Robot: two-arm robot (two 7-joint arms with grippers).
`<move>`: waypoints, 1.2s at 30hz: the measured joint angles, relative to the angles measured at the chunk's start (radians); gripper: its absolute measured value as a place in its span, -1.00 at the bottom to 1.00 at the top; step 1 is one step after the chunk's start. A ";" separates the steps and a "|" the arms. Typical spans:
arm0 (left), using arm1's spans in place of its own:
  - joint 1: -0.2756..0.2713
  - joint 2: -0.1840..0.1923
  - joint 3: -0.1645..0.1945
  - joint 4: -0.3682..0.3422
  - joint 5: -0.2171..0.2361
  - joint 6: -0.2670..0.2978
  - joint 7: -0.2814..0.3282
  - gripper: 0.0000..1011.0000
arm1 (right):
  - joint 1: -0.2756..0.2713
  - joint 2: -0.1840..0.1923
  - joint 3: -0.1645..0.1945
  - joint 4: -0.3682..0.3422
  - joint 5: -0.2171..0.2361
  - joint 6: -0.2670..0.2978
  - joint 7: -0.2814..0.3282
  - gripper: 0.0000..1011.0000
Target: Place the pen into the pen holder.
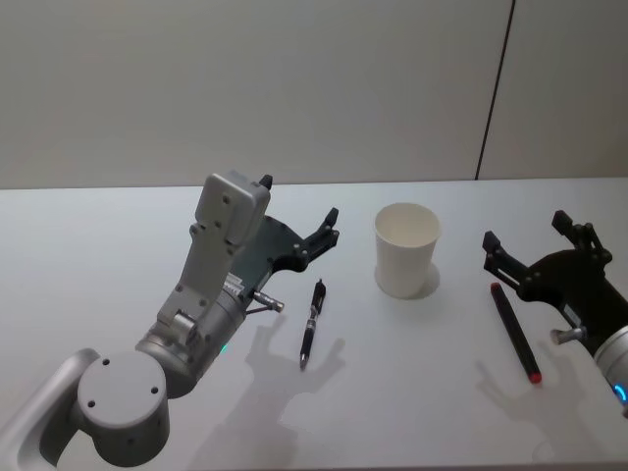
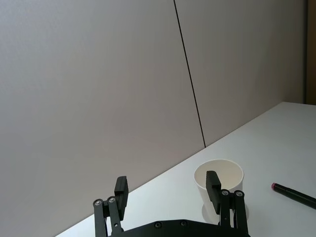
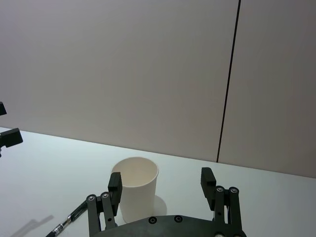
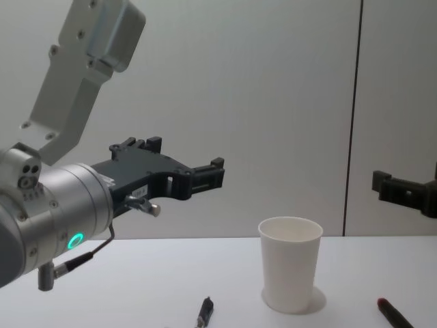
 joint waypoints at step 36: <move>0.000 0.000 0.000 0.000 0.000 0.000 0.000 0.99 | 0.216 -0.105 0.013 0.286 0.023 0.251 -0.079 0.98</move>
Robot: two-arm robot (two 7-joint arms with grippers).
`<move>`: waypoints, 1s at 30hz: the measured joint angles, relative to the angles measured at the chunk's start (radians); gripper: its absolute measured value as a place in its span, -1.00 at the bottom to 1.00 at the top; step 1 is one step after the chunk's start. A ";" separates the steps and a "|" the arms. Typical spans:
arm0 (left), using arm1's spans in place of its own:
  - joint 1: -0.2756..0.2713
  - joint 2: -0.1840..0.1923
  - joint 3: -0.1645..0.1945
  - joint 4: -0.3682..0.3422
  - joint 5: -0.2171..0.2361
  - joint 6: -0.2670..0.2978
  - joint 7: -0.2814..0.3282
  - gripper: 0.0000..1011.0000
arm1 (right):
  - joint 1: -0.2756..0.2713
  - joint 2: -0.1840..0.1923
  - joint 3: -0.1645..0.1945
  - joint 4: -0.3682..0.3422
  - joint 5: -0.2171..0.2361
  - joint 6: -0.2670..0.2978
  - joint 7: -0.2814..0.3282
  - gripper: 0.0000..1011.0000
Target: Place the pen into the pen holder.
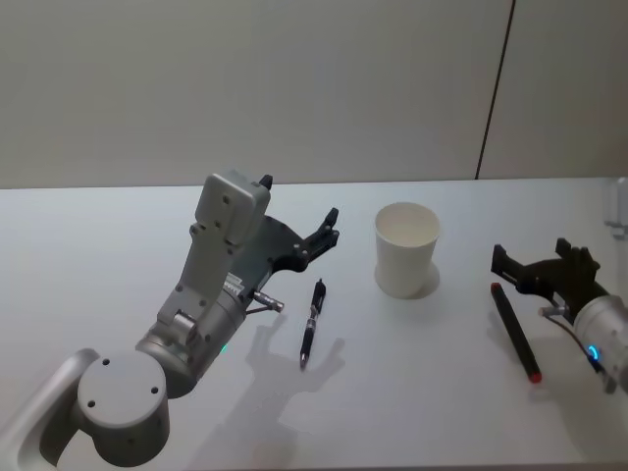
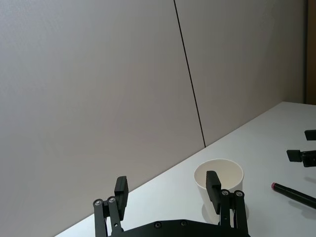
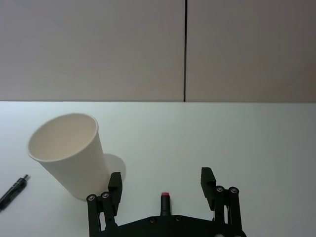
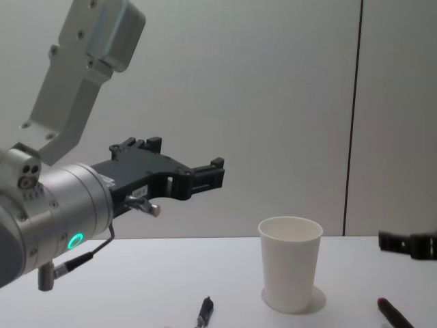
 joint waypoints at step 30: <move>0.000 0.000 0.000 0.000 0.000 0.000 0.000 0.99 | -0.019 -0.031 -0.012 0.070 0.008 0.106 -0.099 0.98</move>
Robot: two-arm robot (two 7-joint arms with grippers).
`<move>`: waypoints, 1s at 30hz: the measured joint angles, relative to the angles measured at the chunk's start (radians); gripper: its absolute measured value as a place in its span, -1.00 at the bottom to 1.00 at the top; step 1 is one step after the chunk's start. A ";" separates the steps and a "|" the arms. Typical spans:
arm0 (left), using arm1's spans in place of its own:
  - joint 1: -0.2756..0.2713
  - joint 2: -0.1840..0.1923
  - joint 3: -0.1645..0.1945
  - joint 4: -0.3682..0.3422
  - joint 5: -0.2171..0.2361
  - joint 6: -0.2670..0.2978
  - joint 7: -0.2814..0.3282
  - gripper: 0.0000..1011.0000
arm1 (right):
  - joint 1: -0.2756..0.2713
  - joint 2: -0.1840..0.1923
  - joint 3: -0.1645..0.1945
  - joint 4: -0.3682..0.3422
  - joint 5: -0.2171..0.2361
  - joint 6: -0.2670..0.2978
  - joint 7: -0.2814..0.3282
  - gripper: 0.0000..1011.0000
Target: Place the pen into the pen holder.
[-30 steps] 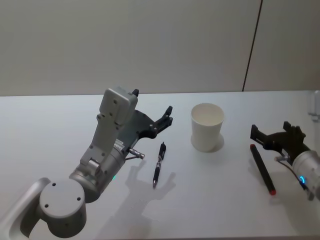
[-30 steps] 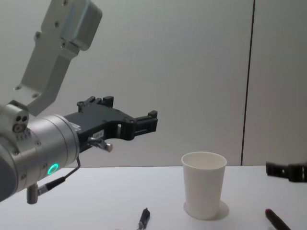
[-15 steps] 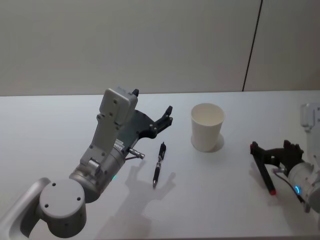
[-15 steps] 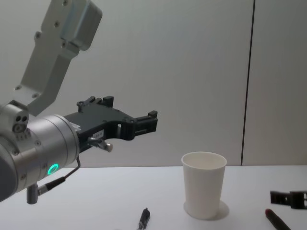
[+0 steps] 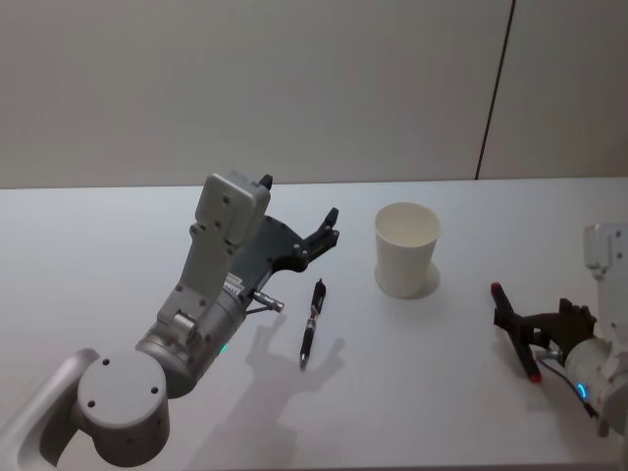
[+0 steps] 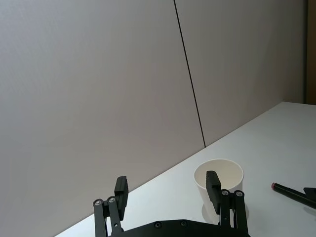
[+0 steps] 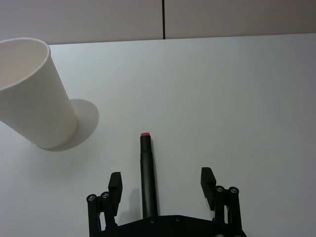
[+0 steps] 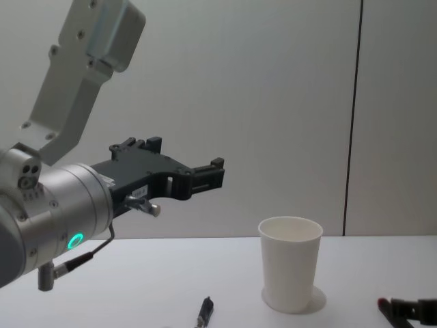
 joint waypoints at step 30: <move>0.000 0.000 0.000 0.000 0.000 0.000 0.000 0.99 | 0.015 -0.024 -0.011 0.092 -0.041 -0.025 0.037 0.12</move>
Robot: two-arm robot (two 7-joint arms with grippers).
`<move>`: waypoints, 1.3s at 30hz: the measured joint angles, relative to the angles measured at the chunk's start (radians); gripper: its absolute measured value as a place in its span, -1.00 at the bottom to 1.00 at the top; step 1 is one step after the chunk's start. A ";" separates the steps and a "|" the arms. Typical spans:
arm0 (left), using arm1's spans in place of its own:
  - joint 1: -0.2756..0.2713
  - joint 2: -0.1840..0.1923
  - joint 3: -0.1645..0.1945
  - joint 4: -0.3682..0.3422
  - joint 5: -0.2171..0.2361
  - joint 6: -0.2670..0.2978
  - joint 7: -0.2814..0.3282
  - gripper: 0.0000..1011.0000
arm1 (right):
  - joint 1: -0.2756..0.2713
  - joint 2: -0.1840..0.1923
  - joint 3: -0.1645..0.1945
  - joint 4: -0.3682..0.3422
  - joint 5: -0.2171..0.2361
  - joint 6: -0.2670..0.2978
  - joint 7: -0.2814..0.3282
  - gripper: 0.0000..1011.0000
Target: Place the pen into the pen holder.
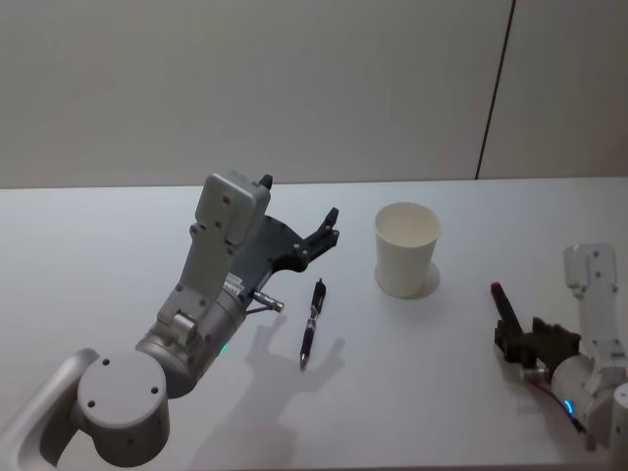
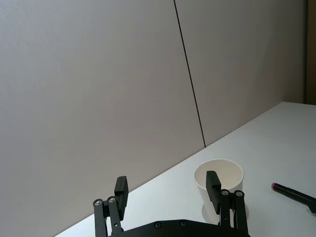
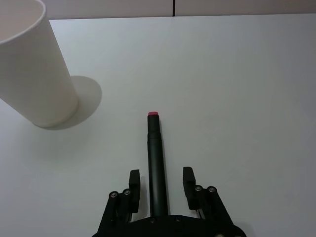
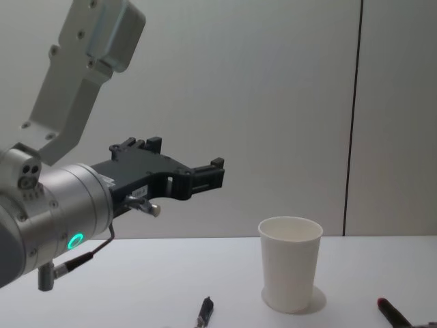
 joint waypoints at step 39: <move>0.000 0.000 0.000 0.000 0.000 0.000 0.000 0.99 | -0.007 0.000 0.011 -0.027 -0.050 -0.217 0.033 -0.65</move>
